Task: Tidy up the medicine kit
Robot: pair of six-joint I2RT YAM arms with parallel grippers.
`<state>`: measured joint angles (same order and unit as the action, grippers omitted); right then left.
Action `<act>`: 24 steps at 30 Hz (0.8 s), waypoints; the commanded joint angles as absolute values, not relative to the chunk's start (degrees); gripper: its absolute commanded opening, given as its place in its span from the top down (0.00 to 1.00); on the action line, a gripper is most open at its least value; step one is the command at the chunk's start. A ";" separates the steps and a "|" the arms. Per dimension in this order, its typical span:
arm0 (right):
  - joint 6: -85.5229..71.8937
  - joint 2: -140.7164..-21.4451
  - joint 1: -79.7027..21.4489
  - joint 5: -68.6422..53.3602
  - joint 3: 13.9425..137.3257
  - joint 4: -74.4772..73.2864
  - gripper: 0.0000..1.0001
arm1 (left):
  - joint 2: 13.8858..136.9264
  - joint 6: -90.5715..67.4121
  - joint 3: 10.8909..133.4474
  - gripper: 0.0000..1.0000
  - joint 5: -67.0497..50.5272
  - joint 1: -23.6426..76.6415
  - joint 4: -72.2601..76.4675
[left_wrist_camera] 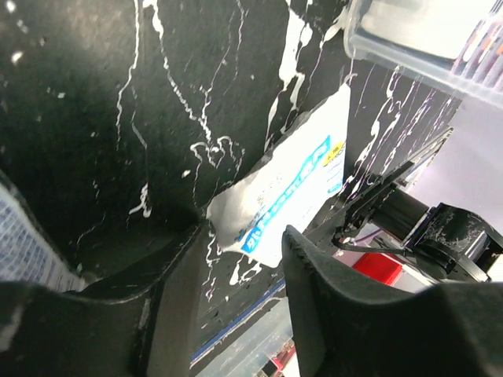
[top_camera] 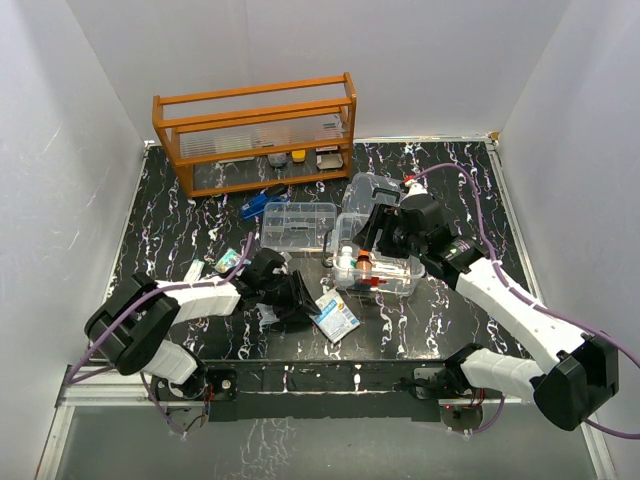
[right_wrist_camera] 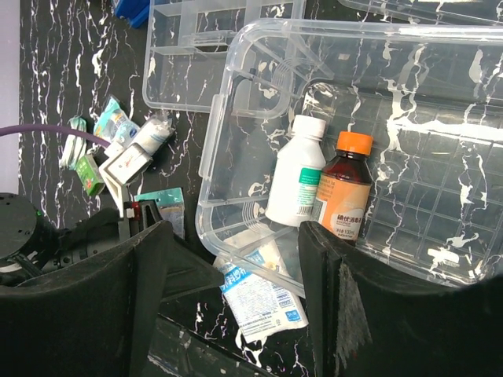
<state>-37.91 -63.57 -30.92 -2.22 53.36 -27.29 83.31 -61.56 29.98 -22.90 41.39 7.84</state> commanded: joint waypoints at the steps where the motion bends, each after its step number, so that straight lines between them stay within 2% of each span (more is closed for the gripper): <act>1: -38.39 -61.50 -31.13 -0.88 52.91 -24.29 0.38 | 86.07 -61.73 30.95 0.60 -21.70 41.56 11.40; 5: -38.50 -61.13 -31.17 -0.41 52.83 -24.52 0.38 | 88.03 -60.71 30.85 0.67 -20.26 41.53 11.90; 13: -38.20 -60.57 -31.17 -0.67 52.58 -24.20 0.39 | 84.16 -53.84 31.33 1.00 -15.81 41.52 10.71; 19: -34.30 -59.97 -31.13 -4.94 52.90 -22.20 0.39 | 78.74 -46.39 33.70 1.00 -15.31 41.44 4.22; 24: -31.60 -57.70 -31.18 -12.29 52.23 -17.75 0.34 | 69.58 -38.29 35.98 1.00 -16.77 41.48 -4.93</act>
